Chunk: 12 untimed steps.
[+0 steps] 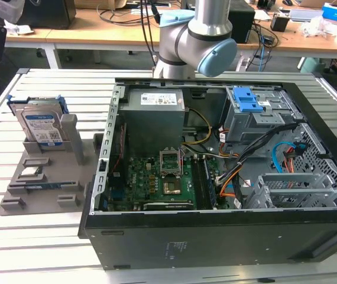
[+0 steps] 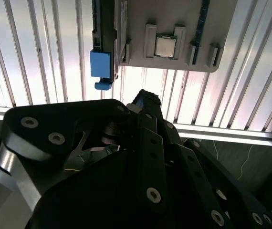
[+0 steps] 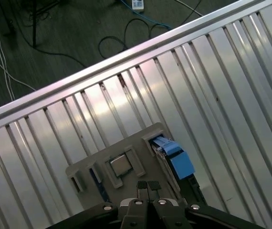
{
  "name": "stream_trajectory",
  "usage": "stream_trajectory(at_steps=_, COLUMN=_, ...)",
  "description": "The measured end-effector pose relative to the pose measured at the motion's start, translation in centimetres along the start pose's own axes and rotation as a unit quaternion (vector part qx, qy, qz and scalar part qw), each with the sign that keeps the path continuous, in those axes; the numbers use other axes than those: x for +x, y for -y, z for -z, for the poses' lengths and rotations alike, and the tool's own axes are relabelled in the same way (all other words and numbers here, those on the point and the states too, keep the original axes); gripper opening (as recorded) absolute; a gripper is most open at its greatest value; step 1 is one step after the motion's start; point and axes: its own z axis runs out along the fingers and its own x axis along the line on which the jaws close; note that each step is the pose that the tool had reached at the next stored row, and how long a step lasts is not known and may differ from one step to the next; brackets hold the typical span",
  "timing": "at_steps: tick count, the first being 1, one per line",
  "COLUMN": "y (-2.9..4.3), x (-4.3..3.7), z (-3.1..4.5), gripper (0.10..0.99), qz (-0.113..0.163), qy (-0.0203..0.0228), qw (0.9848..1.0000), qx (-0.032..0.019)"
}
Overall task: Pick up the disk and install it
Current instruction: 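Pick up the disk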
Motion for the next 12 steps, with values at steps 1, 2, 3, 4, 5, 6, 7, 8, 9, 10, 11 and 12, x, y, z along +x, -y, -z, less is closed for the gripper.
stream_trajectory(at_steps=1, y=0.0, x=0.0, z=0.0, gripper=0.106, qz=0.004, qy=-0.0001, qw=1.0, qx=0.0)
stream_trajectory(at_steps=2, y=0.0, x=0.0, z=0.0, gripper=0.106, qz=0.007, qy=-0.0003, qw=1.0, qx=-0.0001)
stream_trajectory(at_steps=3, y=0.0, x=0.0, z=0.0, gripper=0.106, qz=0.01, qy=-0.0004, qw=0.9999, qx=-0.0002)
stream_trajectory(at_steps=4, y=0.0, x=0.0, z=0.0, gripper=0.106, qz=0.015, qy=-0.0006, qw=0.9999, qx=-0.0003)
stream_trajectory(at_steps=5, y=0.0, x=0.0, z=0.0, gripper=0.106, qz=0.018, qy=-0.0008, qw=0.9998, qx=-0.0004)
stream_trajectory(at_steps=6, y=0.0, x=0.0, z=0.0, gripper=0.106, qz=0.021, qy=-0.0009, qw=0.9998, qx=-0.0005)
stream_trajectory(at_steps=7, y=0.0, x=0.0, z=0.0, gripper=0.106, qz=0.024, qy=-0.001, qw=0.9997, qx=-0.0005)
stream_trajectory(at_steps=8, y=0.0, x=0.0, z=0.0, gripper=0.106, qz=0.027, qy=-0.0012, qw=0.9996, qx=-0.0006)
stream_trajectory(at_steps=9, y=0.0, x=0.0, z=0.0, gripper=0.106, qz=0.03, qy=-0.0013, qw=0.9996, qx=-0.0007)
stream_trajectory(at_steps=10, y=0.0, x=0.0, z=0.0, gripper=0.106, qz=0.034, qy=-0.0015, qw=0.9994, qx=-0.0008)
stream_trajectory(at_steps=11, y=0.0, x=0.0, z=0.0, gripper=0.106, qz=0.037, qy=-0.0016, qw=0.9993, qx=-0.0008)
stream_trajectory(at_steps=12, y=0.0, x=0.0, z=-0.01, gripper=0.106, qz=0.041, qy=-0.0018, qw=0.9991, qx=-0.0009)
